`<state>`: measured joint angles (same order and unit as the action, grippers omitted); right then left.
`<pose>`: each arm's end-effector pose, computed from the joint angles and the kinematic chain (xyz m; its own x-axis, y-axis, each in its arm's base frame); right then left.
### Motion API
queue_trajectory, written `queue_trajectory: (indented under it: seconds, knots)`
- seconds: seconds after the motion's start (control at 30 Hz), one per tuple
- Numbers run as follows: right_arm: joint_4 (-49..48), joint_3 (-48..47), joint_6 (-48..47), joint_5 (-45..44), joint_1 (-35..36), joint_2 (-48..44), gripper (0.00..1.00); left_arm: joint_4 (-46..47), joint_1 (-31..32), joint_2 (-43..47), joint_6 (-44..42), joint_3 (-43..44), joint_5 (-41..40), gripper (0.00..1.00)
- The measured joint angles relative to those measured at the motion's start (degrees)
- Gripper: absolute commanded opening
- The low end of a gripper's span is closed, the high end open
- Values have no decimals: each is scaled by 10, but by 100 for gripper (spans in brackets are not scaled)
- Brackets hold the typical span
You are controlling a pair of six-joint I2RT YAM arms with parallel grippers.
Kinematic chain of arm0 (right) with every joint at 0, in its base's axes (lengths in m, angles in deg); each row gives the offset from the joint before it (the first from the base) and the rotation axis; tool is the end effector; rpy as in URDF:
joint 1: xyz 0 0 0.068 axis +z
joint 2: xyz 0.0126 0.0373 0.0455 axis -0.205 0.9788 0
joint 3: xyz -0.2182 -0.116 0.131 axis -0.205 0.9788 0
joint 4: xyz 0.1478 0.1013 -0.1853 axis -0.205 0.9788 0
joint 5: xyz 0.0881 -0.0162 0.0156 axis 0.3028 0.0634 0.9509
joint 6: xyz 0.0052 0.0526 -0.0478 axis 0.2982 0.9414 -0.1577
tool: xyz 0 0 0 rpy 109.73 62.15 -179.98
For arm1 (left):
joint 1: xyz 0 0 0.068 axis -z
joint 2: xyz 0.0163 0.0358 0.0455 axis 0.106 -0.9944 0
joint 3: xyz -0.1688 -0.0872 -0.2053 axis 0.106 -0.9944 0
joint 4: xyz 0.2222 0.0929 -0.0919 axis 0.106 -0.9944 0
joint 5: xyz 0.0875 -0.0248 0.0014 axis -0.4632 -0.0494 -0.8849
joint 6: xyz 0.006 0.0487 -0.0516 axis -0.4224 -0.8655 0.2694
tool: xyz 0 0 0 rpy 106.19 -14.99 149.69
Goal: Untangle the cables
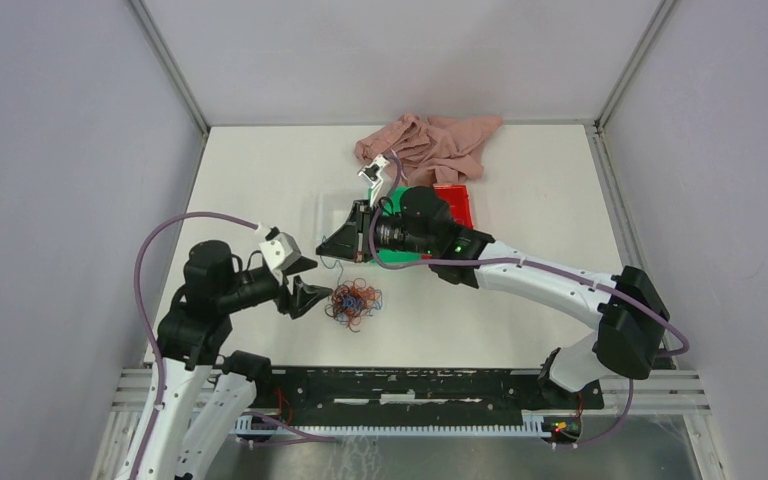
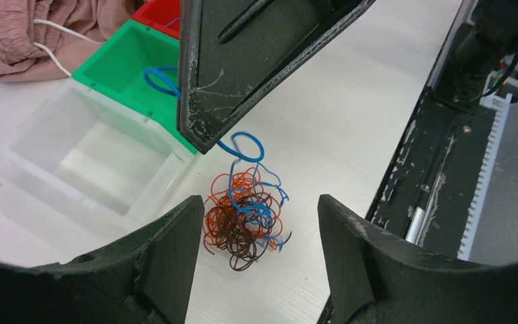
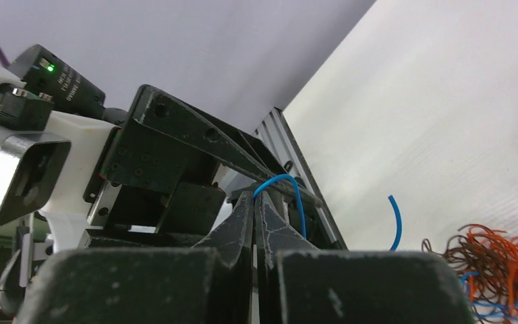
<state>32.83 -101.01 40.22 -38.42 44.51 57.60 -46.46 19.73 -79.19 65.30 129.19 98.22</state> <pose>0.1924 0.3267 0.3464 -0.8022 0.1055 -0.5877 -0.5566 0.2240 0.8000 0.0975 -0.0653 0.3189 -0.1522 0.2554 -0.9548 0.8641 0.5033 -0.0031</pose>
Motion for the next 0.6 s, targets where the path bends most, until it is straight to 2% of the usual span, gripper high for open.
queue_trajectory:
  seconds: [0.1,0.27,0.6]
  knots:
    - [-23,1,21,-3,0,0,0,30,0,0,43,0,17,78]
    - [-55,2,45,-20,6,-1,0,73,0,-1,95,0,31,77]
    - [-105,2,87,-33,13,-4,0,136,0,-13,135,-12,13,61]
